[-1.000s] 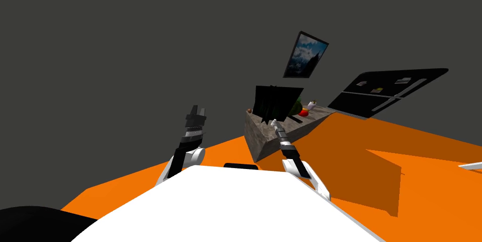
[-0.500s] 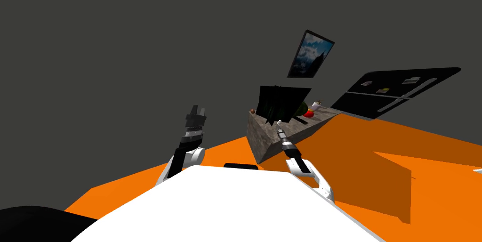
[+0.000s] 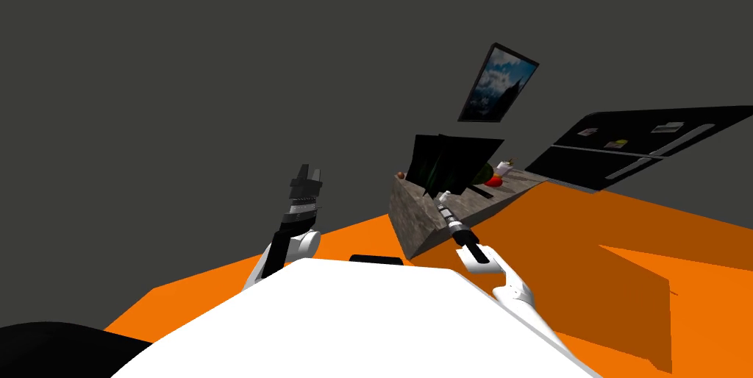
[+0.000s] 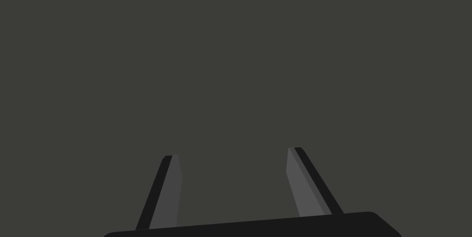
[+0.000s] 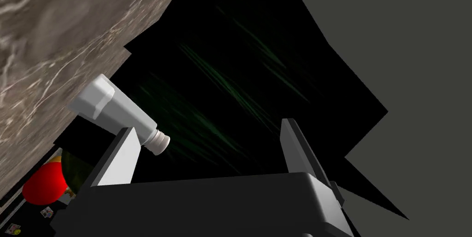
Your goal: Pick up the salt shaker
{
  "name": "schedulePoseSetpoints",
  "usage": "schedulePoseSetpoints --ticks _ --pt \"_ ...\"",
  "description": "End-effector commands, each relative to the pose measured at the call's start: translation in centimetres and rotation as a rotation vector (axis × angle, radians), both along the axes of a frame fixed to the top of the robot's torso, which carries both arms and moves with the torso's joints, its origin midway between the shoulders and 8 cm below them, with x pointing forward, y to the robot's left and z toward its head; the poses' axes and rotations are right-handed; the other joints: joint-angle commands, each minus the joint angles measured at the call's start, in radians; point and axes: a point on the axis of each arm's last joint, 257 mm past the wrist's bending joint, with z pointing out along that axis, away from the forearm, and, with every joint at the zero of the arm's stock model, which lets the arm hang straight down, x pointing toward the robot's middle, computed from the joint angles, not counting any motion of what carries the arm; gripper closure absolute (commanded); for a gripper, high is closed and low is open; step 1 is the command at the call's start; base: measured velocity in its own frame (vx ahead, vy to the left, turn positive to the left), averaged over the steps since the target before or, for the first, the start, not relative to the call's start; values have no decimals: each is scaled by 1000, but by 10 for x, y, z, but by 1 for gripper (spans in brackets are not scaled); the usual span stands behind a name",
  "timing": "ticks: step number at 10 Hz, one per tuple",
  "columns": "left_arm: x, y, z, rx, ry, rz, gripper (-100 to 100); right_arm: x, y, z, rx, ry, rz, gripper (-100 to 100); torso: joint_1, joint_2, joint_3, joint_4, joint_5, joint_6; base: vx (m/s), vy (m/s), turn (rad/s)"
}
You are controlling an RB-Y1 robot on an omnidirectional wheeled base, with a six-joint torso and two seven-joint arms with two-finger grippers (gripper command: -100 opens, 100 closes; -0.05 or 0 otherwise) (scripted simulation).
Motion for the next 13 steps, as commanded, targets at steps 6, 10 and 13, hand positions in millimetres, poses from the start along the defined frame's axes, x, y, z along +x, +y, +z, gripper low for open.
schedulePoseSetpoints --ticks 6,10,13 --pt "0 0 0 0 0 0 0 -5 -96 -36 -405 247 -82 -100 -4 0 0 0 -1 0 27 35 63" --pt "0 0 0 0 0 0 0 -8 -146 -34 -598 353 -125 -100 -5 1 1 0 -1 0 18 -8 63" --pt "0 0 0 0 0 0 0 -9 -172 -27 -706 404 -148 -100 -8 -2 -1 0 -2 0 23 -14 55"
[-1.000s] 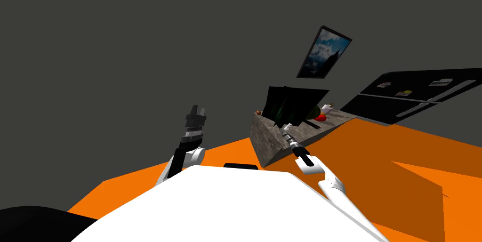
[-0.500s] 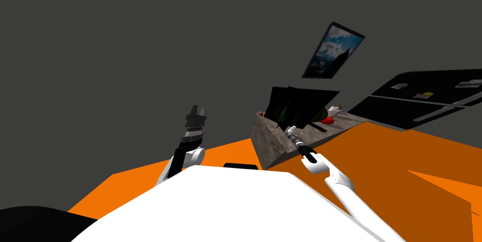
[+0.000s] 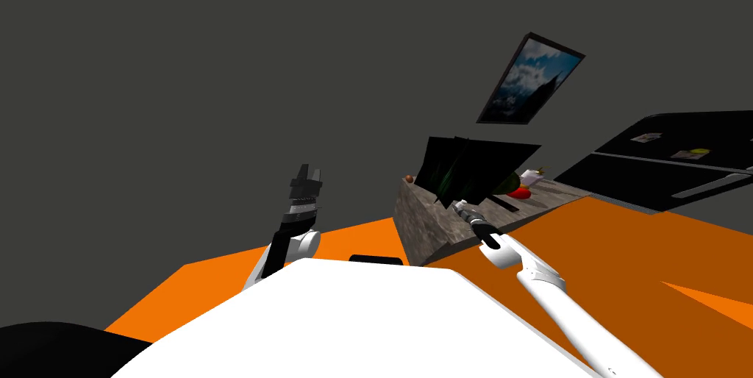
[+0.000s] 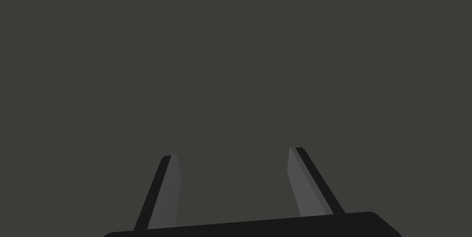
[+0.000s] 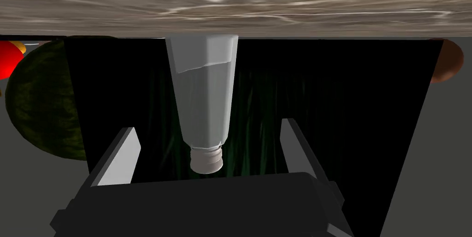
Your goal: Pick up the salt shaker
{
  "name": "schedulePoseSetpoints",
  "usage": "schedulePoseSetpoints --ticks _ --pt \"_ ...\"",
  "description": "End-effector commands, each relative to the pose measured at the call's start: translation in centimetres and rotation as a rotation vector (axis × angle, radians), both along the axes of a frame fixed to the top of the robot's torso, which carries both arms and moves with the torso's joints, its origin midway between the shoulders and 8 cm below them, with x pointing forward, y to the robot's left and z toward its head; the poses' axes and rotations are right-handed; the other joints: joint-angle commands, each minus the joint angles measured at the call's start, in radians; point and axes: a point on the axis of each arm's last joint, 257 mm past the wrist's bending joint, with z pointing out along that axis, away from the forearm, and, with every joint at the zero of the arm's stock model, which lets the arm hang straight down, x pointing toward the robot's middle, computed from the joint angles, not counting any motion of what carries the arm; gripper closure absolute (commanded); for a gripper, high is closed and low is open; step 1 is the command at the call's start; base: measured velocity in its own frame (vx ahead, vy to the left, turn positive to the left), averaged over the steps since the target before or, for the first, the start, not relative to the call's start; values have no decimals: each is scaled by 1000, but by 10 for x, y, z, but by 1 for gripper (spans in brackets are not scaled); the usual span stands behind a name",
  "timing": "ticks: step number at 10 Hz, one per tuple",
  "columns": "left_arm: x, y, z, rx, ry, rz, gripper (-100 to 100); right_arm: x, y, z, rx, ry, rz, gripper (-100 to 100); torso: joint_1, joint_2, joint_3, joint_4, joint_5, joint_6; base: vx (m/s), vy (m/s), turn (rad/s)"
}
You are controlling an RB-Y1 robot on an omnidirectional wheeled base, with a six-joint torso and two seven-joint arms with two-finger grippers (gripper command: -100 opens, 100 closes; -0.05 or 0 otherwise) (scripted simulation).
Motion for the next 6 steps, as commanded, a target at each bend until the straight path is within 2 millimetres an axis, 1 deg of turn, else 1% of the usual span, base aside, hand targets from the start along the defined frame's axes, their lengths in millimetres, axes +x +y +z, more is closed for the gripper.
schedulePoseSetpoints --ticks 1,2,3,4,6 --pt "0 0 0 0 0 0 0 0 0 0 0 0 0 -100 0 0 0 0 0 0 17 -11 18" --pt "0 0 0 0 0 0 0 0 -2 0 -5 3 -2 0 0 1 0 0 0 0 0 0 0" --pt "0 0 0 0 0 0 0 0 -1 0 -5 3 -2 -100 1 1 1 0 0 0 0 0 0" --pt "0 0 0 0 0 0 0 0 -1 0 -5 3 -2 100 1 2 1 0 0 0 0 0 0" --pt "0 0 0 0 0 0 0 0 -2 0 -5 3 -3 100 1 1 1 0 0 -1 -1 0 -7"
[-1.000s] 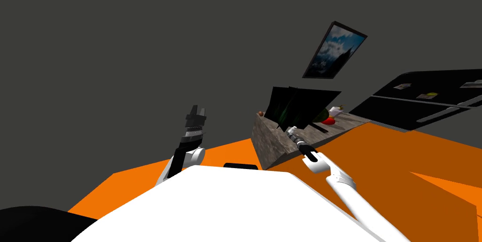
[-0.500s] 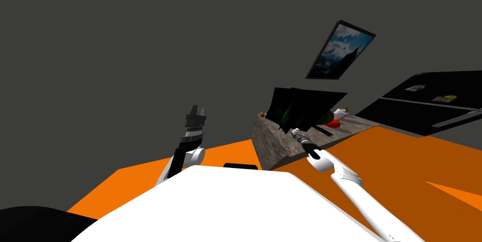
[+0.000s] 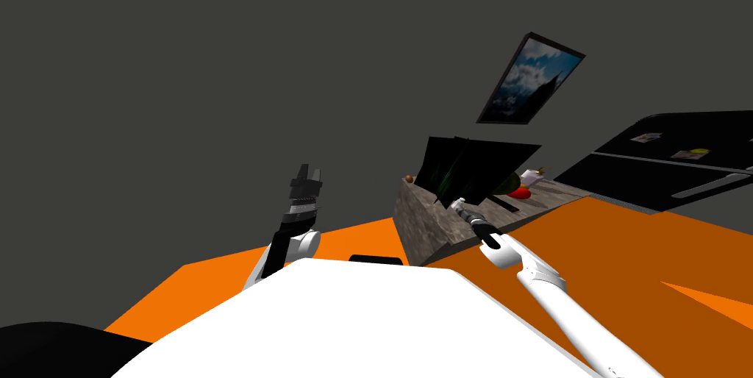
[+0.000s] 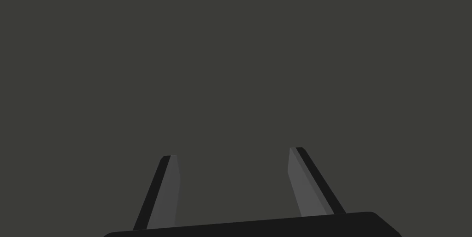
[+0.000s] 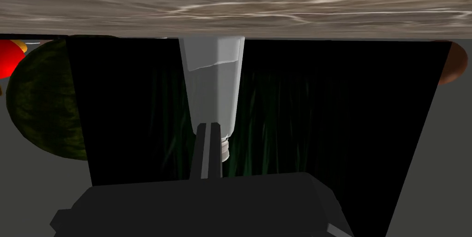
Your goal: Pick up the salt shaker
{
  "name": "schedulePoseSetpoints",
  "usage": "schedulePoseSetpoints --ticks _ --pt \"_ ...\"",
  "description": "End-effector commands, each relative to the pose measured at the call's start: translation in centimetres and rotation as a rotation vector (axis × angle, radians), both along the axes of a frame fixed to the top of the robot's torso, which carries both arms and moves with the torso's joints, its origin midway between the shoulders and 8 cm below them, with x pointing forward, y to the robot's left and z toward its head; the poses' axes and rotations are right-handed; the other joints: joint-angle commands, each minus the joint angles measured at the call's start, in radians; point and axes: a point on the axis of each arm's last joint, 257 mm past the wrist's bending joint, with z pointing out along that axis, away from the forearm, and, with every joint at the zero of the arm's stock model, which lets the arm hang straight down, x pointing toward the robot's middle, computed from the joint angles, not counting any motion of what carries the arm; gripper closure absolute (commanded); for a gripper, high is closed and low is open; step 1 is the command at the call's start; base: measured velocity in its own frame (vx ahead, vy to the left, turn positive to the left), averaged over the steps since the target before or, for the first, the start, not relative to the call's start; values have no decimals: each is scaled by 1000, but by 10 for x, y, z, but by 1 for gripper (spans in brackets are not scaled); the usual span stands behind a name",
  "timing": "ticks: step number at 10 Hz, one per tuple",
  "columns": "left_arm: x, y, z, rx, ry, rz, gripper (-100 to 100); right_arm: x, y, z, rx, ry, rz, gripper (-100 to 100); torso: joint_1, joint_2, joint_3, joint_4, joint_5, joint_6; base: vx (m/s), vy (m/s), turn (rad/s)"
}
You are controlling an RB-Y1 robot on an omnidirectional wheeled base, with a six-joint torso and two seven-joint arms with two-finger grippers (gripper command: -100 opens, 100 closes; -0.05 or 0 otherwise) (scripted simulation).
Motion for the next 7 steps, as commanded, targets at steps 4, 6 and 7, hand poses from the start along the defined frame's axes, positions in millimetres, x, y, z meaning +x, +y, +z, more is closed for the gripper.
schedulePoseSetpoints --ticks 4,6,7 --pt "0 0 0 0 0 0 0 -1 -5 1 -19 9 -6 -100 0 -1 0 0 0 0 35 -8 11" --pt "0 0 0 0 0 0 0 -1 -5 1 -20 10 -6 -100 -3 -12 -7 -3 -1 -1 136 -27 19" --pt "0 0 0 0 0 0 0 -2 -6 0 -23 12 -9 0 -1 -9 -6 -2 -1 -3 10 -4 -4"
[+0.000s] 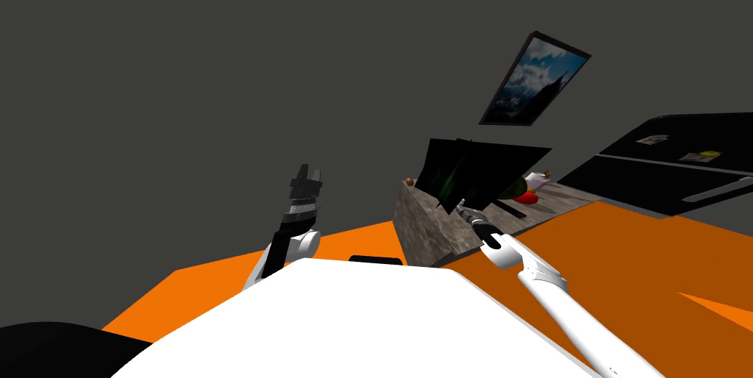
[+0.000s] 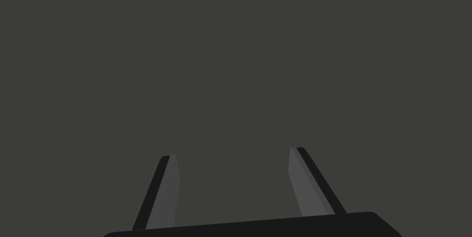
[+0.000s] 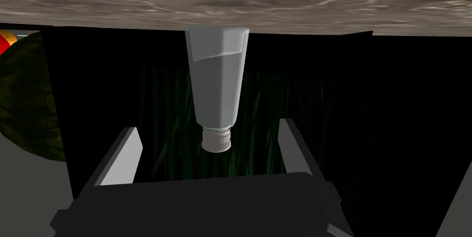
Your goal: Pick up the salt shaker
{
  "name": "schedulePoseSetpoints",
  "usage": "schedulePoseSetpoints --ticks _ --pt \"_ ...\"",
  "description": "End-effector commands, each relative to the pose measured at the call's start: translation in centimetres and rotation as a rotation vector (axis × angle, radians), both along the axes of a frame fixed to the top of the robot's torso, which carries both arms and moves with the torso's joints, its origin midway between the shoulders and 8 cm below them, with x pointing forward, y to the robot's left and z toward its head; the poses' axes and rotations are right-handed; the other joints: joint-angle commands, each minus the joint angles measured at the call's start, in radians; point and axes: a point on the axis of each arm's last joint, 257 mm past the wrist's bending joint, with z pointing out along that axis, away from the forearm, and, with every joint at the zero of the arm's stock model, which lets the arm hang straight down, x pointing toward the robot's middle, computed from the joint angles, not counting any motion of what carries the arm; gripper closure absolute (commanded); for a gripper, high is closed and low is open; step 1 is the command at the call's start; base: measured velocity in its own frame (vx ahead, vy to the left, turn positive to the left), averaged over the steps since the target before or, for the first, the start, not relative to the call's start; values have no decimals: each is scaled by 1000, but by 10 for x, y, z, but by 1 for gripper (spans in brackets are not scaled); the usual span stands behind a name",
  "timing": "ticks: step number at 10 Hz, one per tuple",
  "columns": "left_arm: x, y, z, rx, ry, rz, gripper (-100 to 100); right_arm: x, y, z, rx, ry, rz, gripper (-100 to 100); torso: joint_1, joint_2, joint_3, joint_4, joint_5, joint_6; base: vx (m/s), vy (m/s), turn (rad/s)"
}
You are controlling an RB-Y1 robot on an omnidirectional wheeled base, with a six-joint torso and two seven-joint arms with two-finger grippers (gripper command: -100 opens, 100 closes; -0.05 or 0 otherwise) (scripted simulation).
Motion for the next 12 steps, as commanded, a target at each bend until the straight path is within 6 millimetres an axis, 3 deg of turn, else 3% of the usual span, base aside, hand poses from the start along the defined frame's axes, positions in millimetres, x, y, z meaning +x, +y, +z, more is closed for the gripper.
schedulePoseSetpoints --ticks 1,2,6,8,12 --pt "0 0 0 0 0 0 0 0 0 0 0 0 0 -100 0 0 0 0 0 0 0 0 0" --pt "0 0 0 0 0 0 0 0 -1 0 -1 0 -1 100 1 1 0 0 0 -1 0 0 0" --pt "0 0 0 0 0 0 0 0 -1 0 -1 0 -1 100 1 1 1 0 0 -1 0 0 0" --pt "0 0 0 0 0 0 0 8 10 2 80 -50 -15 -100 1 1 1 0 0 -1 -11 2 -89" --pt "0 0 0 0 0 0 0 27 33 8 254 -156 -43 -100 1 4 3 1 0 0 -42 4 -150"
